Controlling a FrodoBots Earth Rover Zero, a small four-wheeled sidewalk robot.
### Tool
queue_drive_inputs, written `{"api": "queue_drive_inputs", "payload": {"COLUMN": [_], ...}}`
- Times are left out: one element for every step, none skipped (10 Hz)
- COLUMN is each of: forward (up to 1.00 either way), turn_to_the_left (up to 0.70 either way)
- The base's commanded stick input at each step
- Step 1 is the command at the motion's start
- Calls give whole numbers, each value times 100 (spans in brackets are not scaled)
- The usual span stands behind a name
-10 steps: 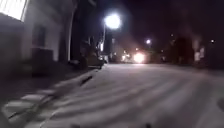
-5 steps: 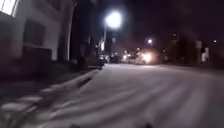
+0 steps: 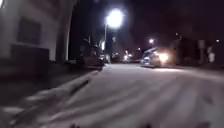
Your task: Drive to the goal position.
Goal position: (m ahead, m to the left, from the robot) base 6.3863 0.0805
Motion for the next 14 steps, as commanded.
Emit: {"api": "queue_drive_inputs", "payload": {"forward": [70, 70, 70, 70, 70, 70, 70, 70, 70, 70, 70, 70, 70, 70], "turn_to_the_left": [0, 0, 0, 0, 0, 0, 0, -35, -33, 0, 0, 0, 0, 0]}}
